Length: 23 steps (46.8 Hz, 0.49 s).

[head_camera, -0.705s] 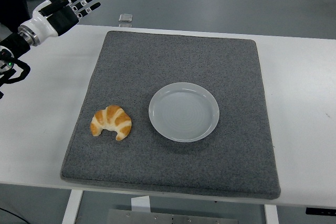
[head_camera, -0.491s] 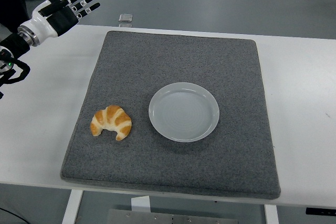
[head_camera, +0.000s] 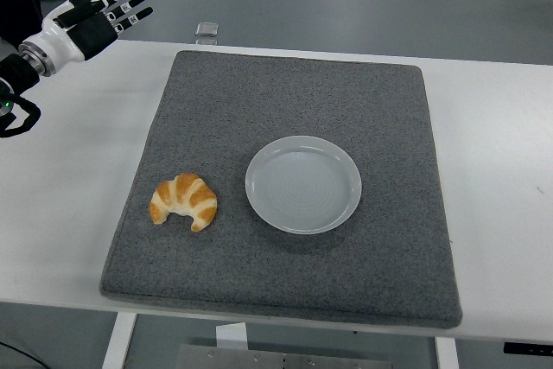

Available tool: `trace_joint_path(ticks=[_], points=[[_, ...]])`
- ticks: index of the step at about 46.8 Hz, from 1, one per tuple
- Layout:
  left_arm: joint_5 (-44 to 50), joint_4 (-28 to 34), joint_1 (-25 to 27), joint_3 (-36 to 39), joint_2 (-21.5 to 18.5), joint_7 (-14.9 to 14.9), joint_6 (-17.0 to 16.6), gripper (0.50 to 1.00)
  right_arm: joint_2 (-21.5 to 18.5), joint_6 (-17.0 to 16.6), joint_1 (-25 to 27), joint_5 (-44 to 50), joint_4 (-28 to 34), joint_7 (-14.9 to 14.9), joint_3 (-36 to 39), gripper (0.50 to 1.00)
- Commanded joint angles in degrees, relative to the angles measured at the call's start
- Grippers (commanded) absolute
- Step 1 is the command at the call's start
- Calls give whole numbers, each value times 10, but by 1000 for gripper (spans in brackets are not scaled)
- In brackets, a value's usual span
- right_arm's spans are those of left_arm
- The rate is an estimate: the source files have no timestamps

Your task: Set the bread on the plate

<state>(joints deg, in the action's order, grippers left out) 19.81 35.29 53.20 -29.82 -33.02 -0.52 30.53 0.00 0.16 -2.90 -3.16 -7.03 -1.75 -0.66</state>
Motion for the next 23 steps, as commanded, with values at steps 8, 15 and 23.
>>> trace_joint_path(ticks=[8, 15, 23], points=[[-49, 25, -2, 15, -42, -1, 33, 996, 0, 0, 0, 0, 0, 0, 0, 954], [-145, 27, -3, 7, -61, -9, 45, 996, 0, 0, 0, 0, 0, 0, 0, 952], [-220, 35, 0, -1, -90, -13, 45, 996, 0, 0, 0, 0, 0, 0, 0, 952]])
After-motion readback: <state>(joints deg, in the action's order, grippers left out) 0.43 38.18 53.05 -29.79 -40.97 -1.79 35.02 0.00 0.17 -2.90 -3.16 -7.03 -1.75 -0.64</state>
